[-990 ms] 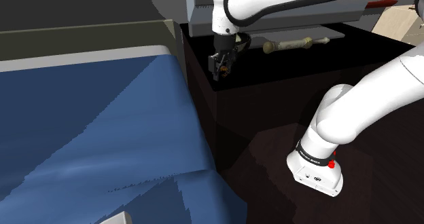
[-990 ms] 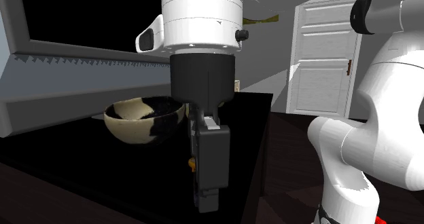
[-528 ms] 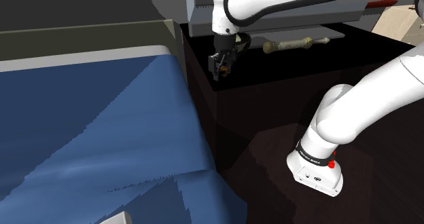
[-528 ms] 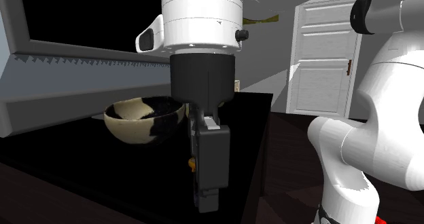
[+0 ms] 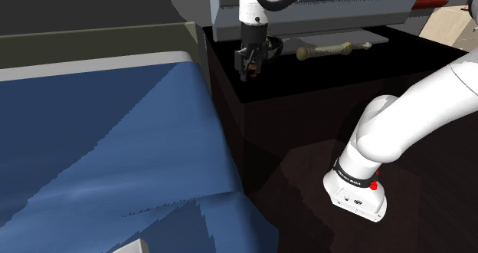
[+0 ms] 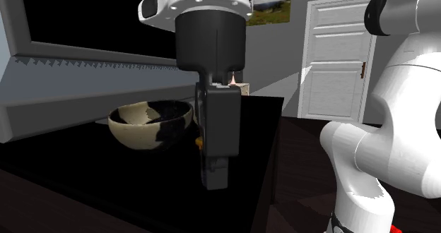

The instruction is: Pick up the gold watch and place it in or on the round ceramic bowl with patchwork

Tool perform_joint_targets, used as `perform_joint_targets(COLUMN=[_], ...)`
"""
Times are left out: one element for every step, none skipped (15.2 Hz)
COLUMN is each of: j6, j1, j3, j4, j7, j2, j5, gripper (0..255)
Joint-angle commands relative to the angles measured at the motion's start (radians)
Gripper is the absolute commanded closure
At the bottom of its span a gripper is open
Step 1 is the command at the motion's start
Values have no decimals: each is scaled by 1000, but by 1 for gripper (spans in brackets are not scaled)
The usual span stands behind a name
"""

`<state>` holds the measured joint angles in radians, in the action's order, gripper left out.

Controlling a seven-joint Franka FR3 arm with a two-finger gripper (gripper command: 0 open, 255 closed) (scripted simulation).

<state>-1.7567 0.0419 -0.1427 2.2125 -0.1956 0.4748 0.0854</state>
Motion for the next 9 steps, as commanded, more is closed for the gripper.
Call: perform_joint_targets(j6=[25, 39, 52, 65, 78, 91, 104, 118, 131], j1=[-1, -2, -2, -2, -2, -3, -3, -3, -4], j3=[2, 3, 3, 4, 5, 5, 5, 6, 6], j4=[-26, -41, -55, -70, -85, -100, -116, -131, -147], j7=[1, 0, 0, -1, -1, -2, -2, -3, -3], j2=[-2, -3, -4, -6, -8, -10, -12, -14, -17], j5=[-2, -2, -3, -3, -4, -5, -5, -6, -6], gripper=[255, 255, 255, 255, 255, 255, 255, 255, 255])
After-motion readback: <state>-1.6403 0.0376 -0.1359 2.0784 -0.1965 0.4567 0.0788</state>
